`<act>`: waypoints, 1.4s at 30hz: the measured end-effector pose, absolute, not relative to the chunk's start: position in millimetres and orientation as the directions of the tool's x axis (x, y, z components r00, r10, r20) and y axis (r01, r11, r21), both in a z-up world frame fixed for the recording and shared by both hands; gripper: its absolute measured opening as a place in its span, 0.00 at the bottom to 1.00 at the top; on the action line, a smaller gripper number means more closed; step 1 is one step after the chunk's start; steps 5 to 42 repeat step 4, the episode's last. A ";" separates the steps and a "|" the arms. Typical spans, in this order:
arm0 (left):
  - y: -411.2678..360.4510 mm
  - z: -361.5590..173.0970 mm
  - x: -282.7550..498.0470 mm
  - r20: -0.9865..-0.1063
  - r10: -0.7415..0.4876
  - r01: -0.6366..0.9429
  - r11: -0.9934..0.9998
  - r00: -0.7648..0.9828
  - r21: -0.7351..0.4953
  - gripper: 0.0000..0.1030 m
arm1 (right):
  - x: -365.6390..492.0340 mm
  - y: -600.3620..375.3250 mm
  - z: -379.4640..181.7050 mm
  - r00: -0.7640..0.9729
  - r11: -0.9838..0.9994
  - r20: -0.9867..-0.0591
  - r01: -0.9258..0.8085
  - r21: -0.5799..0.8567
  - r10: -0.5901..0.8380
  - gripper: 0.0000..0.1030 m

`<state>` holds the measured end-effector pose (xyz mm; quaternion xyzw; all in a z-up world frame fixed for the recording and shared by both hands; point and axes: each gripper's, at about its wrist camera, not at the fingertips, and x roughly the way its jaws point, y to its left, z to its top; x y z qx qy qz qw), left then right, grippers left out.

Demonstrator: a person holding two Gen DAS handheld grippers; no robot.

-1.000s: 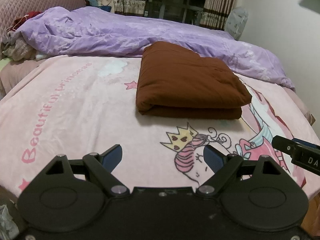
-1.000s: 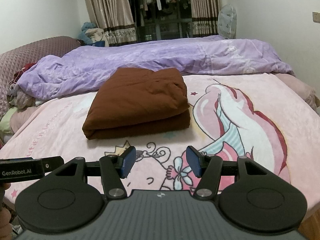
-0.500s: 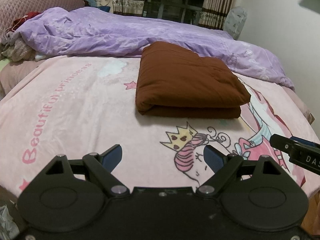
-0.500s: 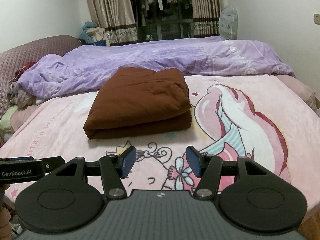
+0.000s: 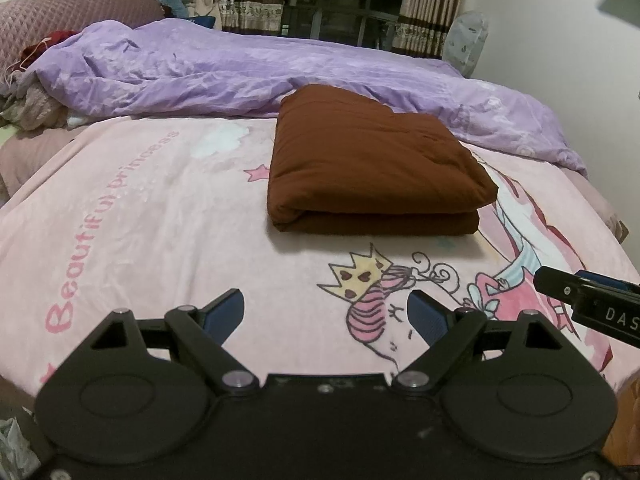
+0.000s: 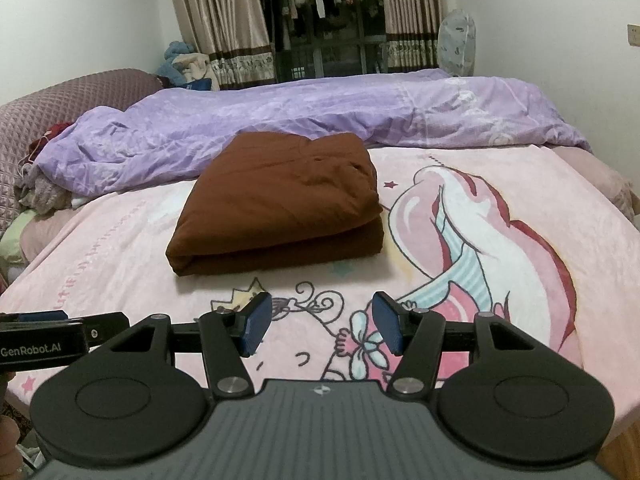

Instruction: Fold large clothes

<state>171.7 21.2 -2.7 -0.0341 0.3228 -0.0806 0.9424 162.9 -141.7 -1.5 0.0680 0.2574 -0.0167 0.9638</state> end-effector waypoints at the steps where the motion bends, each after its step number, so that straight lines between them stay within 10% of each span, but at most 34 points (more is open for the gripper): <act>1: 21.2 -2.5 172.0 -0.604 -0.175 0.131 0.985 0.778 -0.117 0.88 | 162.9 -141.7 -1.5 0.867 0.990 -0.499 0.068 0.122 0.002 0.66; 42: 21.2 -2.9 172.5 -0.606 -0.176 0.132 0.984 0.776 -0.117 0.88 | 162.9 -141.5 -1.4 0.867 0.990 -0.499 0.068 0.123 0.002 0.66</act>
